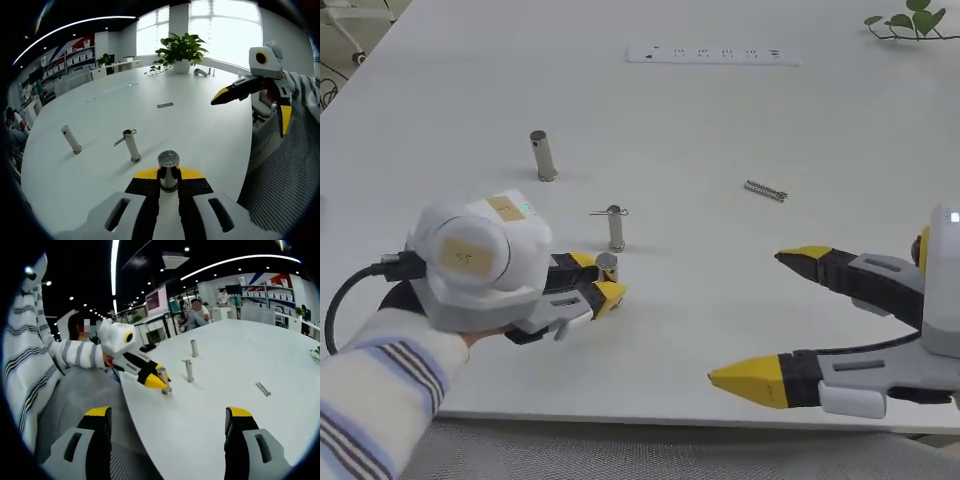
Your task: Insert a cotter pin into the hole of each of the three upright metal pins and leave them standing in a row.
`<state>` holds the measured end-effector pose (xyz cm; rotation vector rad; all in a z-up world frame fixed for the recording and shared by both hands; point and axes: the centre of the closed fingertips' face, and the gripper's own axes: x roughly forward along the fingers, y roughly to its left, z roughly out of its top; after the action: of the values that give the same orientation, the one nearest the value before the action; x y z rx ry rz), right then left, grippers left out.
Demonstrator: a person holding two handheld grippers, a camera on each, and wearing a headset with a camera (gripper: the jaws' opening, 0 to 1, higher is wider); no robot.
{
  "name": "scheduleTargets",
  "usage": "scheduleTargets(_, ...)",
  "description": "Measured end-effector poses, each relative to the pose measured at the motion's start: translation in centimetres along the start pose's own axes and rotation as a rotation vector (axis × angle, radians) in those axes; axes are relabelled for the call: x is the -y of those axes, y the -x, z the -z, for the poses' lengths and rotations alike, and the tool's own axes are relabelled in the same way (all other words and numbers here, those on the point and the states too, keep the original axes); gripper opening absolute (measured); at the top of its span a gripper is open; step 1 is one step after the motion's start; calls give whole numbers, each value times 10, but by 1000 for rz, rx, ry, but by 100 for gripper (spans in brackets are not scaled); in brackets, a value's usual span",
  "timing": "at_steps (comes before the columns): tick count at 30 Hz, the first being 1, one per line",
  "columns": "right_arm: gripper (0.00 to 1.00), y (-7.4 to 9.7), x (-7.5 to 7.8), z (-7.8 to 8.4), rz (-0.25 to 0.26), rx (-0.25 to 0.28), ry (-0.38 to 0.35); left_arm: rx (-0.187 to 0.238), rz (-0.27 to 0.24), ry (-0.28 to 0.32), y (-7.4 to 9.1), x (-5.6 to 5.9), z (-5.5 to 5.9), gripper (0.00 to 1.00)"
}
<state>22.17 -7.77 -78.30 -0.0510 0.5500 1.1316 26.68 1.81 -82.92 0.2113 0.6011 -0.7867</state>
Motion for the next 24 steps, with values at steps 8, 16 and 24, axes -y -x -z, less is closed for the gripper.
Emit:
scheduleTargets(8,95,0,1,1,-11,-3,-2,-16,9,-25,-5,3,5,11)
scheduleTargets(16,95,-1,3,-1,-12,7,-6,-18,1,-32,-9,3,6,11)
scheduleTargets(24,95,0,4,-1,-13,14,-11,-5,-10,-16,-15,5,3,11)
